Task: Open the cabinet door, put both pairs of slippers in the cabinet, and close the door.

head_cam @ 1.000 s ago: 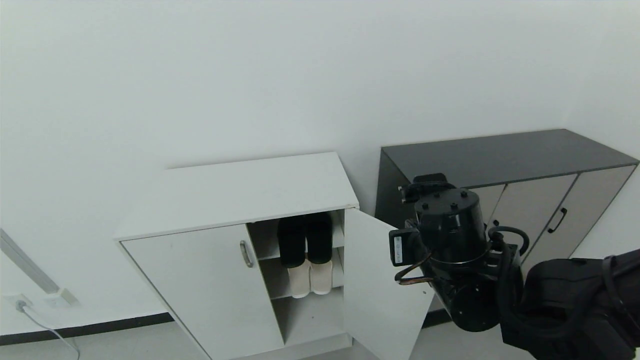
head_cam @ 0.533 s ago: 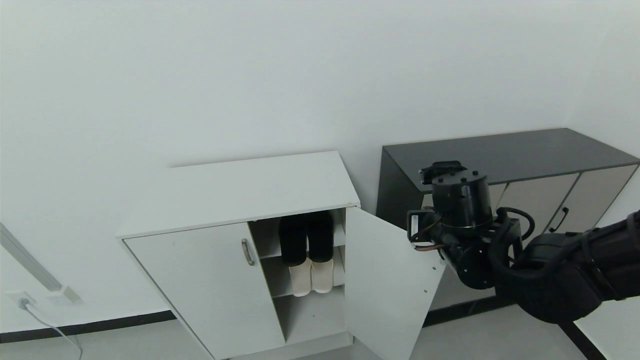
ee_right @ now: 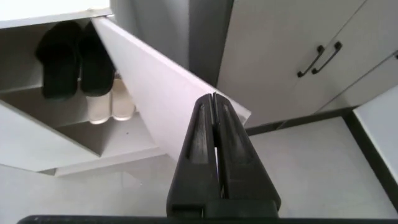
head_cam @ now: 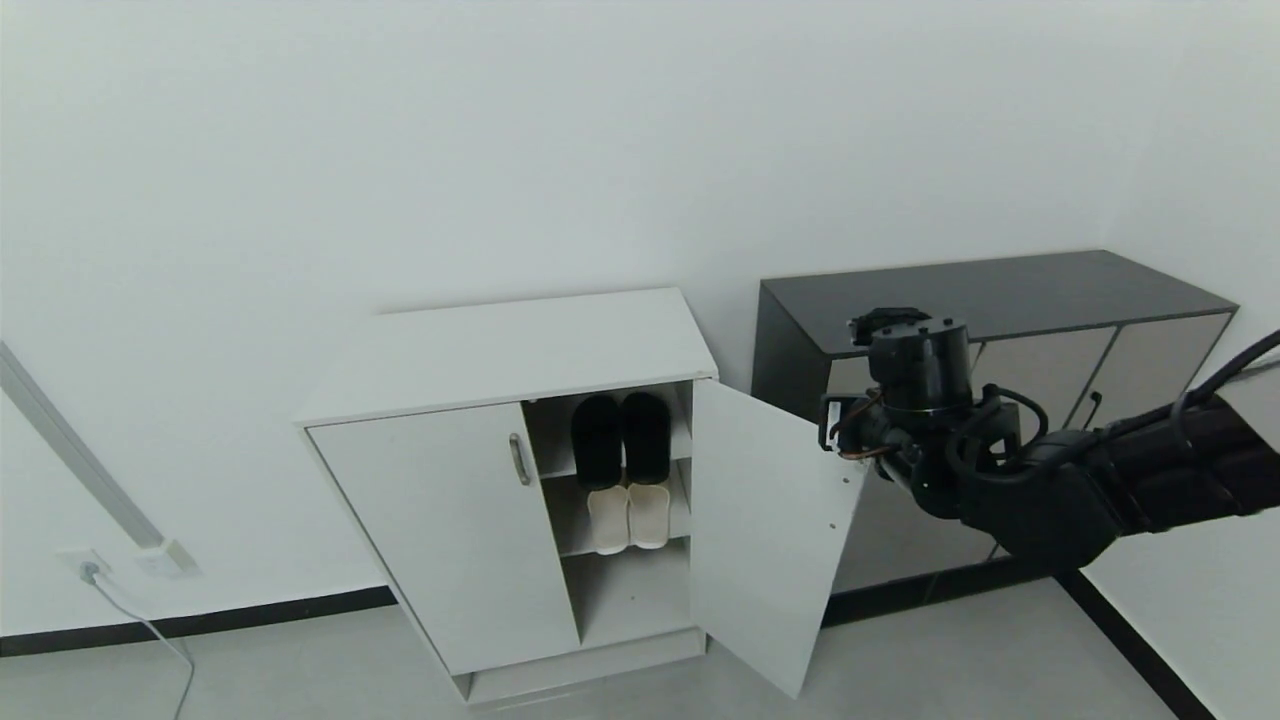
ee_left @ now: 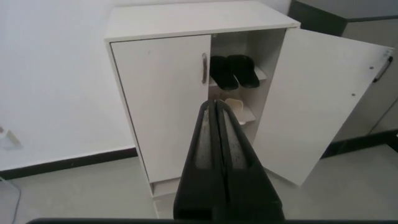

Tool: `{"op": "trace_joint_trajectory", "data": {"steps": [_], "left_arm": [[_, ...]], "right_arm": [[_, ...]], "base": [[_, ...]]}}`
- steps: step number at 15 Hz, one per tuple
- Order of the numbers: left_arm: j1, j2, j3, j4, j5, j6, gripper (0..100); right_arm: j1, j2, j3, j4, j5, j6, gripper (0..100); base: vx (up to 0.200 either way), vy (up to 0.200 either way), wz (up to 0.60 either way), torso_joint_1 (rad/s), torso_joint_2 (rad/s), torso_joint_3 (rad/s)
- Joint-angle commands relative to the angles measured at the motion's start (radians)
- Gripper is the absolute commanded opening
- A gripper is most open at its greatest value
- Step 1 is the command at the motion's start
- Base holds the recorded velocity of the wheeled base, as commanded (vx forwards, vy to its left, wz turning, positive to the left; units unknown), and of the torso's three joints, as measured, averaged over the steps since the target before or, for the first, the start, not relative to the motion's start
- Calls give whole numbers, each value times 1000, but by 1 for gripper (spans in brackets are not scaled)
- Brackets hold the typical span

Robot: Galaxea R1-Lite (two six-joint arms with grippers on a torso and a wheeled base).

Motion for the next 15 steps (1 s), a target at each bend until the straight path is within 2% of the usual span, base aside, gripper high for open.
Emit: {"op": "trace_joint_trajectory", "data": {"steps": [1,5,15], "left_arm": [[0,0,0,1,0,0,0],[0,0,0,1,0,0,0],[0,0,0,1,0,0,0]], "right_arm": [[-54,84,-69,3,30,29,0],[-113,176,-141,1,76,46,0],[-175,299,-215,1,92,50,0]], "base": [[0,0,0,0,0,0],[0,0,0,0,0,0],[0,0,0,0,0,0]]}}
